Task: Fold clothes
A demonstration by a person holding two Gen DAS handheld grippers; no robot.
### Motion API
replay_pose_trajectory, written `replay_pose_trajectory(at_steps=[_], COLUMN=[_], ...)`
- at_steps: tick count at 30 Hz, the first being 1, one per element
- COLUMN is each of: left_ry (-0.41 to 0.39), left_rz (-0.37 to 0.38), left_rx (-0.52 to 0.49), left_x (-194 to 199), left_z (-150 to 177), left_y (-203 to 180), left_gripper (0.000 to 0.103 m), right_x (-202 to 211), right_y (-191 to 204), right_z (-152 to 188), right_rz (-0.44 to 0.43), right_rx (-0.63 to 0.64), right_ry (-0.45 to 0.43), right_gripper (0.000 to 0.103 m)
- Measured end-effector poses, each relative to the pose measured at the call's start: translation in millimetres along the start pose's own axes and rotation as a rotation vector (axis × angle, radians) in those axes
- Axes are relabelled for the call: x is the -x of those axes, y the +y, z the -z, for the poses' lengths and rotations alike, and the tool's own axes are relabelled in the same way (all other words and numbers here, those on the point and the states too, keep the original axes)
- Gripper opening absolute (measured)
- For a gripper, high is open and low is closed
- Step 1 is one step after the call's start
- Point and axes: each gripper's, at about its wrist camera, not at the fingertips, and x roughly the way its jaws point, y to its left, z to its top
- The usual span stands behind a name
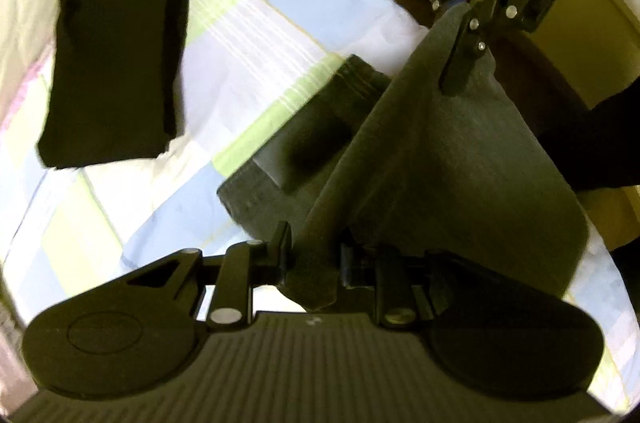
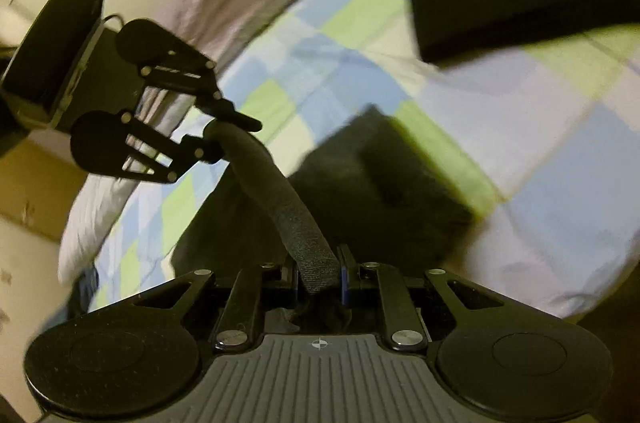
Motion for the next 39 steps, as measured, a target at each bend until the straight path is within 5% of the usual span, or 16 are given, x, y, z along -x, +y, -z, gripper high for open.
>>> replay_pose_trajectory(at_steps=[9,17,20,22,29,31,39], left_ry=[-0.009,0.0,-0.005,0.0,-0.141,-0.177,-0.146], left_rz=[0.086,0.082,0.051,0.01,0.027,0.046,-0.033], left_rx=[0.112,0.312,0.35,0.375,0.545,0.573,0.63], left_x=[-49,-72,-62,-52,-30,-33,-68], left_z=[-8,10,20,29,44,40,32], left_y=[49,74,74,71,52,43,40], left_gripper=[0.026,0.048,0.047,0.045,0.034,0.034,0.037], right_x=[-8,-19,-9,6,36,27,-16], right_y=[-67,-96,-96,-91,-81,-82,-97], right_z=[-14,-17,-11,-5,15,13,-5], right_rz=[-0.027,-0.03,-0.02,0.036,0.076,0.108,0.135], right_rx=[-0.153,-0.239,-0.263,-0.269,-0.289,-0.282,-0.248], right_ry=[-0.023,-0.013,-0.034,-0.07,-0.132,-0.121,-0.087], right_gripper=[0.016,0.017,0.024,0.043,0.042,0.029,0.03])
